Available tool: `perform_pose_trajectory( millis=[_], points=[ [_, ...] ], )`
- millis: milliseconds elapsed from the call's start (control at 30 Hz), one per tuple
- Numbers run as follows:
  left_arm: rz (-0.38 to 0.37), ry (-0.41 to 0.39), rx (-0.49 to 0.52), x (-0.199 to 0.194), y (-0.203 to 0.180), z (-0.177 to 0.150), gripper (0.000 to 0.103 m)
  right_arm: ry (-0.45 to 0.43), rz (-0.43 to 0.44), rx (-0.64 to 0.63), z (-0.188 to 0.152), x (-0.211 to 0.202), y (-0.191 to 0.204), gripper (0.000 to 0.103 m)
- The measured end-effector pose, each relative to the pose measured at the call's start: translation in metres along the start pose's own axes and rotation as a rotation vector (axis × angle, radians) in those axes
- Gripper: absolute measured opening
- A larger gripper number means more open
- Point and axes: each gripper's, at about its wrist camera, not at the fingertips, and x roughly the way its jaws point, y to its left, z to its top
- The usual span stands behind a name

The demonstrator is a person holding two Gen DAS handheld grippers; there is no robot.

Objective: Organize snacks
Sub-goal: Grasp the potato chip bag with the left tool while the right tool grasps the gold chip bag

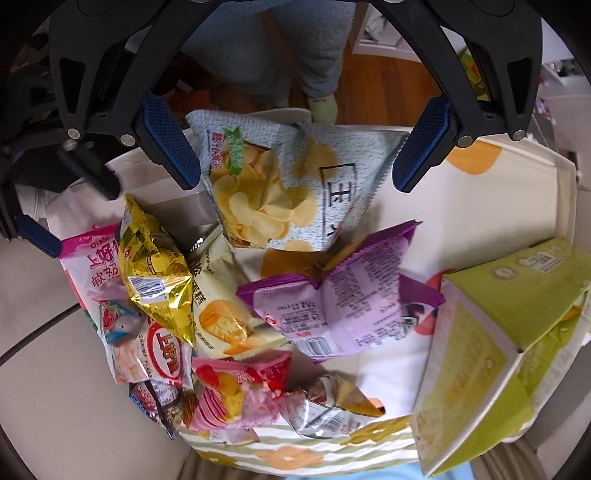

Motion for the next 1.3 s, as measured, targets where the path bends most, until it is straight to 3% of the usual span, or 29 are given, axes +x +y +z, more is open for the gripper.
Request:
perform_pose_trajectory(
  millis=[200, 467, 900, 1000, 1133, 1300],
  points=[
    [0.037, 0.027, 0.05, 0.014, -0.014, 0.002, 0.103, 0.008, 0.013, -0.104, -0.002, 0.022, 0.01, 0.102],
    [0.017, 0.034, 0.044, 0.03, -0.014, 0.008, 0.103, -0.021, -0.015, -0.196, 0.006, 0.037, 0.021, 0.102],
    [-0.034, 0.103, -0.063, 0.066, 0.016, 0.014, 0.103, -0.038, 0.002, -0.271, 0.019, 0.056, 0.029, 0.102],
    [-0.025, 0.166, -0.126, 0.085, 0.035, 0.009, 0.095, -0.037, 0.0, -0.299, 0.02, 0.06, 0.033, 0.102],
    [-0.007, 0.099, -0.097, 0.073, 0.039, 0.014, 0.077, -0.046, 0.001, -0.326, 0.02, 0.061, 0.038, 0.102],
    [-0.019, 0.071, -0.106, 0.066, 0.041, 0.015, 0.072, -0.071, -0.002, -0.311, 0.026, 0.061, 0.038, 0.102]
  ],
)
